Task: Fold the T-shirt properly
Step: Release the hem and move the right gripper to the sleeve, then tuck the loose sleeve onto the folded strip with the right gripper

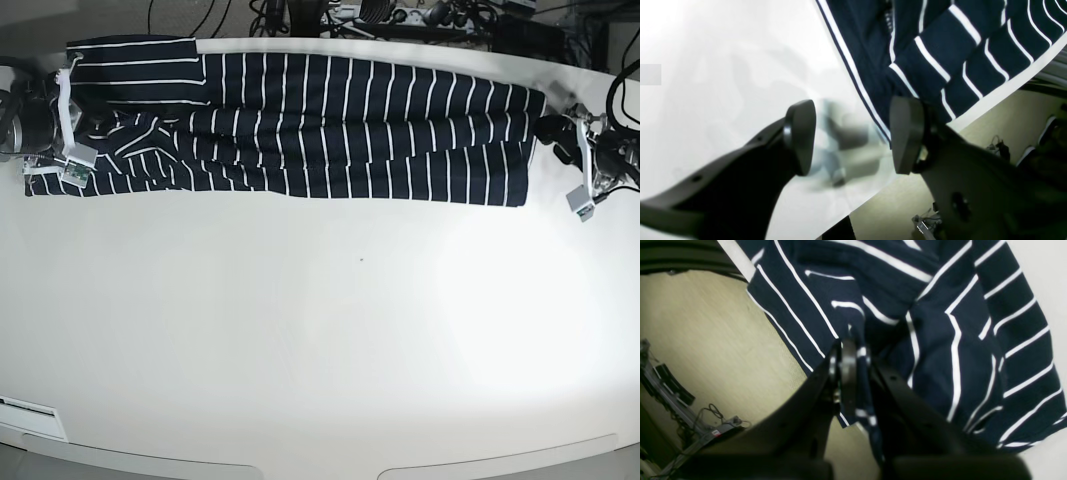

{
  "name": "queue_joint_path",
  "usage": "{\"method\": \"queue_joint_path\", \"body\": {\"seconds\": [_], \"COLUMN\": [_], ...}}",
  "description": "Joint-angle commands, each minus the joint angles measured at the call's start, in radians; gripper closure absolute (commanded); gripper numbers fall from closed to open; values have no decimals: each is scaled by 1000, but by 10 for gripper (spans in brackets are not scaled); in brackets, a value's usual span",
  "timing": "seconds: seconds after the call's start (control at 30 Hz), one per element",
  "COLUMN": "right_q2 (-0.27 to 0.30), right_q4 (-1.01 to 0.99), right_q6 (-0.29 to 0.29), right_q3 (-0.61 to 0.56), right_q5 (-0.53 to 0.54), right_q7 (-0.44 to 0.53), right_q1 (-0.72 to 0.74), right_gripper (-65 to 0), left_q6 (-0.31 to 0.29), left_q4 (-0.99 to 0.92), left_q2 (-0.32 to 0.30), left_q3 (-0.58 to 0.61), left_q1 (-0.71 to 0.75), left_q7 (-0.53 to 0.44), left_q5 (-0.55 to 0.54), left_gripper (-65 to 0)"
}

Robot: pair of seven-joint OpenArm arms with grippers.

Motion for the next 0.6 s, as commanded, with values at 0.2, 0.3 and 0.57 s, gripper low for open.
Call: {"method": "queue_joint_path", "body": {"seconds": [0.2,0.3,0.57], "right_q2": [34,29,-22], "right_q4": [8,8,8], "right_q6": [1,1,1], "right_q3": [12,12,13], "right_q5": [16,14,-273], "right_q7": [7,7,7], "right_q1": [-1,-41,-60], "right_gripper": [0,0,-240], "left_q6": [1,1,1], "left_q4": [11,11,11], "left_q2": [-27,-27,-27], "left_q3": [-11,-11,-11], "left_q1": [-11,-11,-11], "left_q7": [-3,-2,-2], "left_q5": [-12,-11,-11], "left_gripper": [-369,-369,-369]}}
